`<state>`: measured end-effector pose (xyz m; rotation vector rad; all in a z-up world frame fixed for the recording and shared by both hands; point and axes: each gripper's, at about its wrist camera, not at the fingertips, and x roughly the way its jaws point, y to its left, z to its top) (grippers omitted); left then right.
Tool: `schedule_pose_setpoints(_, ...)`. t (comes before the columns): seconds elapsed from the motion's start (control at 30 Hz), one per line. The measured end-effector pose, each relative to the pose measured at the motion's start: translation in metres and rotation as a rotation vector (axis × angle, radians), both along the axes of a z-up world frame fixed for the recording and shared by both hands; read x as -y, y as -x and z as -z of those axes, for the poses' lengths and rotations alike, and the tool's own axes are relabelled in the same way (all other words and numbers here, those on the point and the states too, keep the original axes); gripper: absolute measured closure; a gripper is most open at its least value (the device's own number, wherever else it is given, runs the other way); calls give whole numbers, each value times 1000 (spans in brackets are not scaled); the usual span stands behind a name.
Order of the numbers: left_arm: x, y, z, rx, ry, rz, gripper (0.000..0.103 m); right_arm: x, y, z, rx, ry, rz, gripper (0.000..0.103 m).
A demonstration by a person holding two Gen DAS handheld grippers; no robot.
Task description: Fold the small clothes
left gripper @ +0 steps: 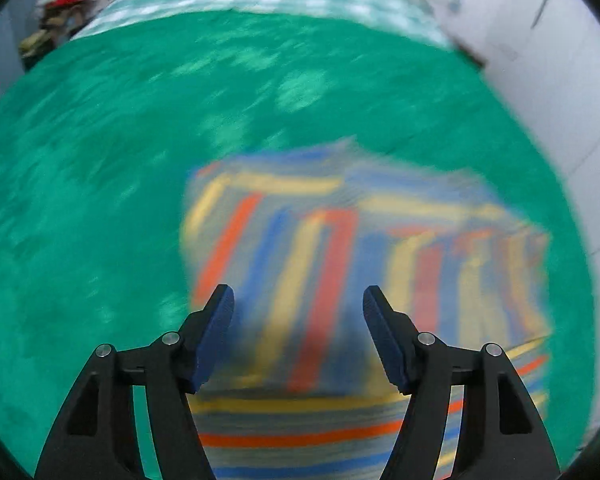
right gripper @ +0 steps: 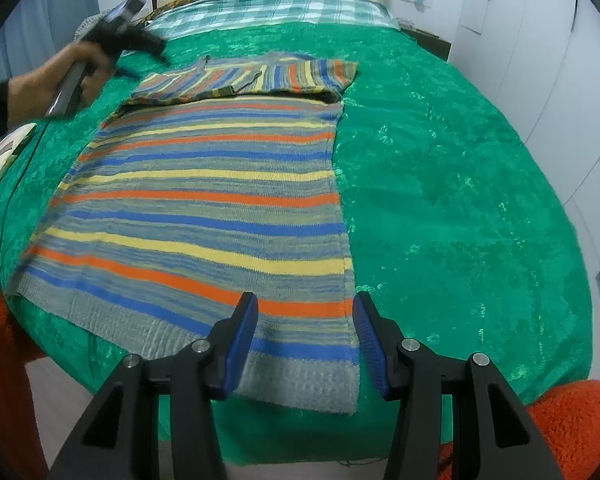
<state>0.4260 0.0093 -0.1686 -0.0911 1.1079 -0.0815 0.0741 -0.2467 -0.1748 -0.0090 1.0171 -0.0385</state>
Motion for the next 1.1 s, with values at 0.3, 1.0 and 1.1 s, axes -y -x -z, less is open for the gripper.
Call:
schedule_pose_setpoints(0.3,-60,10,17,-43,163,5,71,-3,-3,5,-15,11,-12,54)
schedule_pose_setpoints(1.0,-54,33,23,20,-94,-54,34,6,-9,8,-31,-28,5,54)
schedule_pose_setpoints(1.1,-47,83,4,58,-72,11,34,25,-11,5,-26,-59,72,54)
